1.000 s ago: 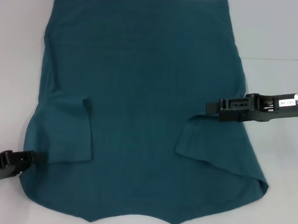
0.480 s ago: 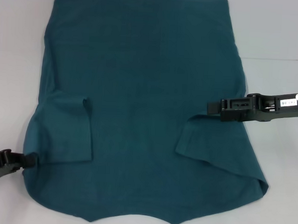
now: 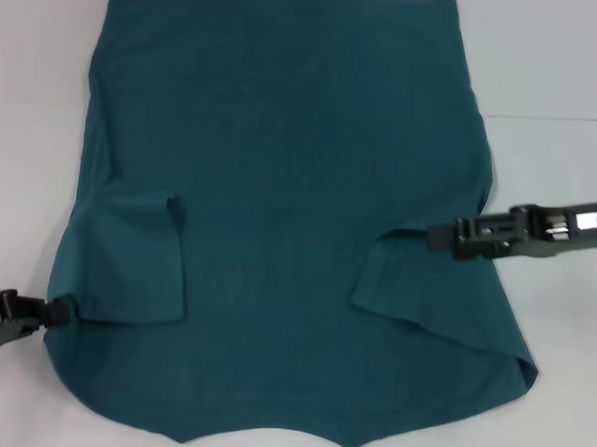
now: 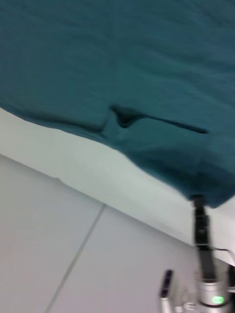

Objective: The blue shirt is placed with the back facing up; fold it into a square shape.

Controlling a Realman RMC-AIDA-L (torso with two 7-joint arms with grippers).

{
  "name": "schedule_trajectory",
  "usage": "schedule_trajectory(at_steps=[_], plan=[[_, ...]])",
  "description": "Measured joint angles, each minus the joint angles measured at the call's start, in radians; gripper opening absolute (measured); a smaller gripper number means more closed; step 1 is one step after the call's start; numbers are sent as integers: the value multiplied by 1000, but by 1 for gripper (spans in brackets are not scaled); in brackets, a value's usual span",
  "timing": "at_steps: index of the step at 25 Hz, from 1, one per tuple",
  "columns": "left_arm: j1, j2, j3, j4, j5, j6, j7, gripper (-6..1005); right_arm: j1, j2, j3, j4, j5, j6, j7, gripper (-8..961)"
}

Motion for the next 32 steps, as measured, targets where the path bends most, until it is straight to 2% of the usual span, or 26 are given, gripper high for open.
schedule_trajectory(at_steps=[8, 11, 14, 20, 32], plan=[[-17, 14, -34, 3, -20, 46, 6, -1, -64, -66, 4, -8, -77, -81, -12, 773], [-25, 16, -34, 1, -20, 41, 6, -1, -77, -81, -2, -8, -123, -92, -24, 771], [-35, 21, -34, -7, -20, 33, 6, -1, -75, -79, -3, -9, -181, -97, -65, 768], [-42, 22, -33, -20, -20, 24, 7, -2, -75, -55, 0, -7, -233, -67, -83, 763], [-47, 21, -31, -24, -20, 5, 7, -2, -77, -42, 6, -1, -319, 13, -57, 753]])
